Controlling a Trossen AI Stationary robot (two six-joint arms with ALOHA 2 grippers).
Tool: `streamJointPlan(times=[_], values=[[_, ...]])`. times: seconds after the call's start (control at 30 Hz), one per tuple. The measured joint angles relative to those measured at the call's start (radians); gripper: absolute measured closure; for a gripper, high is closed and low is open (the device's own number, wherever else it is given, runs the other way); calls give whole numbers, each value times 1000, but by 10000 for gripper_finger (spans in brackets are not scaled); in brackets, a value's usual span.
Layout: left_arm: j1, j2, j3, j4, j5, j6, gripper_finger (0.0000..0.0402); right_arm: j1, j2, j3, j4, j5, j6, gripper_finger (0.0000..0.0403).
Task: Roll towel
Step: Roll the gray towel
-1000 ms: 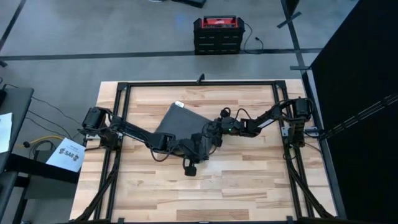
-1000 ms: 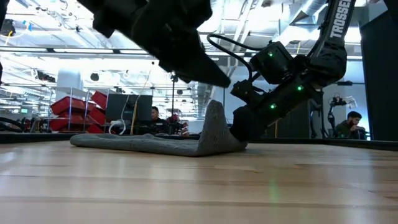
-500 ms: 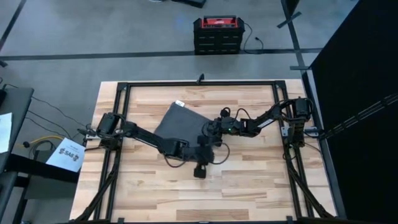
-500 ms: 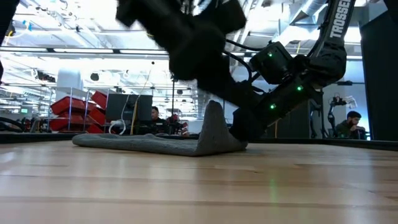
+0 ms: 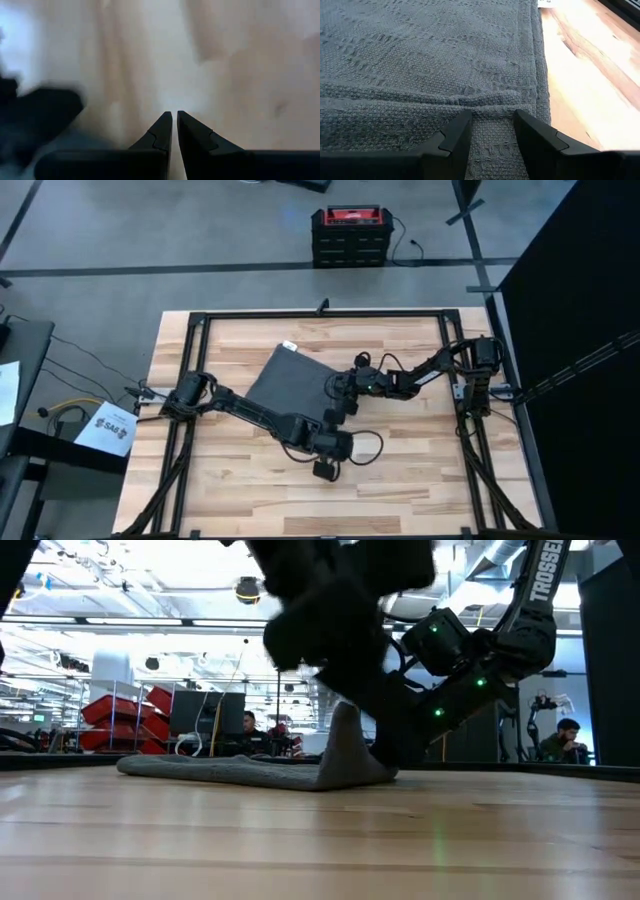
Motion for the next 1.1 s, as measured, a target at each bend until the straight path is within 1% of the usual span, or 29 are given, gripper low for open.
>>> streamJointPlan(times=[0.07,0.13,0.23,0.27,0.37,0.53,0.7,0.9,1.0,1.1], values=[[1,-3,4,-36,-67,-27,386,0,0,0,0,1,-1,262],[0,-12,2,-123,-142,-65,386,5,0,0,-3,4,-10,262],[-1,-18,3,-215,-202,-135,386,5,0,0,-2,3,-26,262],[0,-20,2,-247,-206,-158,386,5,0,0,-2,3,-26,262],[0,-21,-1,-277,-209,-205,386,4,0,0,-2,3,-27,262],[0,-21,-45,-273,-208,-253,386,4,-15,-1,-13,-1,-51,262],[2,-21,-141,-194,-146,-306,386,17,-83,-7,-61,-5,-73,262],[2,-32,-224,-100,-160,-337,386,32,-164,-15,-56,-4,-134,262],[3,-31,-254,-50,-167,-342,387,66,-201,-26,-22,-3,-178,262],[4,-31,-273,-34,-167,-354,387,97,-215,-43,-13,-5,-191,262]])
